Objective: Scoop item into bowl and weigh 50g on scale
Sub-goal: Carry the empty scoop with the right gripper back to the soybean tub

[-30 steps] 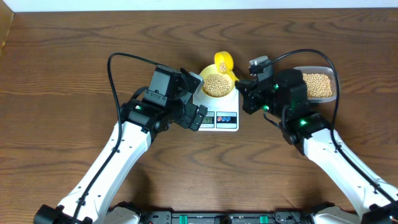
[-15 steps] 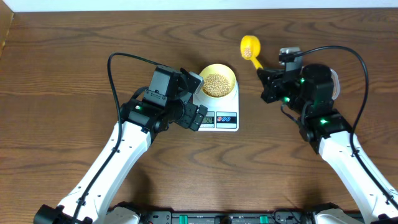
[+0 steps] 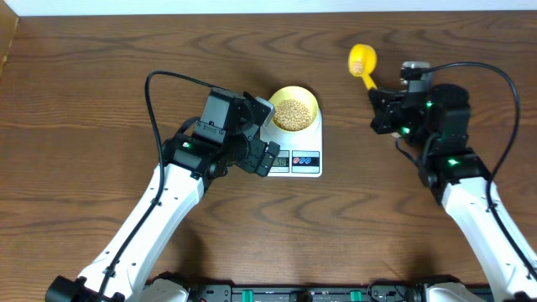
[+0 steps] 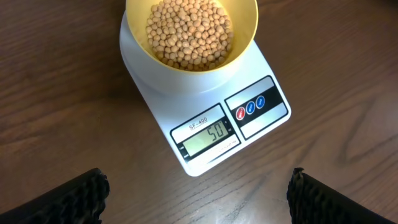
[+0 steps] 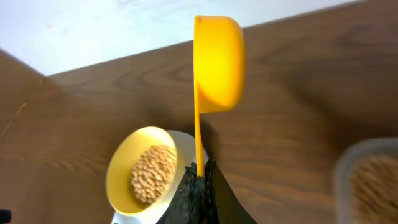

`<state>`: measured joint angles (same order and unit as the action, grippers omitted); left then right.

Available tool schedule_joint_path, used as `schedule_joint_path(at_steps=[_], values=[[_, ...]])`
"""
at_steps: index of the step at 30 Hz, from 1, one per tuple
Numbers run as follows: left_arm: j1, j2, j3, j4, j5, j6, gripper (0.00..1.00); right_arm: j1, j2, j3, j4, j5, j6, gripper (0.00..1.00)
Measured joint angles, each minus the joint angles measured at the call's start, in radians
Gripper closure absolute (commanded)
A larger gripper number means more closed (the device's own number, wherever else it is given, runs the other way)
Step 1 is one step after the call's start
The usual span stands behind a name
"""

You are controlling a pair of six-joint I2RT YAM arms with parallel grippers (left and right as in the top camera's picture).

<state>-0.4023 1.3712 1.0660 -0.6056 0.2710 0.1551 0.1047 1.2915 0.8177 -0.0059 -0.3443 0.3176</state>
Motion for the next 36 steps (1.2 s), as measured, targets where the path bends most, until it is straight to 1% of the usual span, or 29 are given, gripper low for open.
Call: schedule_joint_path(at_steps=[9, 15, 19, 25, 29, 33, 34, 35, 36], values=[[0.0, 0.0, 0.0, 0.0, 0.0, 0.0, 0.06, -0.2, -0.137, 0.0, -0.266, 0.003, 0.006, 0.99], [0.0, 0.0, 0.0, 0.0, 0.0, 0.0, 0.06, -0.291, -0.165, 0.0, -0.401, 0.045, -0.007, 0.99], [0.0, 0.0, 0.0, 0.0, 0.0, 0.0, 0.06, -0.298, -0.145, 0.0, -0.41, 0.105, -0.045, 0.99], [0.0, 0.0, 0.0, 0.0, 0.0, 0.0, 0.06, -0.298, -0.05, 0.0, -0.4, 0.136, -0.065, 0.99], [0.0, 0.0, 0.0, 0.0, 0.0, 0.0, 0.06, -0.298, 0.027, 0.0, -0.397, 0.135, -0.047, 0.99], [0.0, 0.0, 0.0, 0.0, 0.0, 0.0, 0.06, -0.298, 0.062, 0.0, -0.373, 0.134, -0.021, 0.99], [0.0, 0.0, 0.0, 0.0, 0.0, 0.0, 0.06, -0.298, 0.066, 0.0, -0.368, 0.134, -0.016, 0.95], [0.0, 0.0, 0.0, 0.0, 0.0, 0.0, 0.06, -0.298, 0.068, 0.0, -0.365, 0.134, -0.013, 0.89], [0.0, 0.0, 0.0, 0.0, 0.0, 0.0, 0.06, -0.298, 0.071, 0.0, -0.365, 0.134, -0.012, 0.73]])
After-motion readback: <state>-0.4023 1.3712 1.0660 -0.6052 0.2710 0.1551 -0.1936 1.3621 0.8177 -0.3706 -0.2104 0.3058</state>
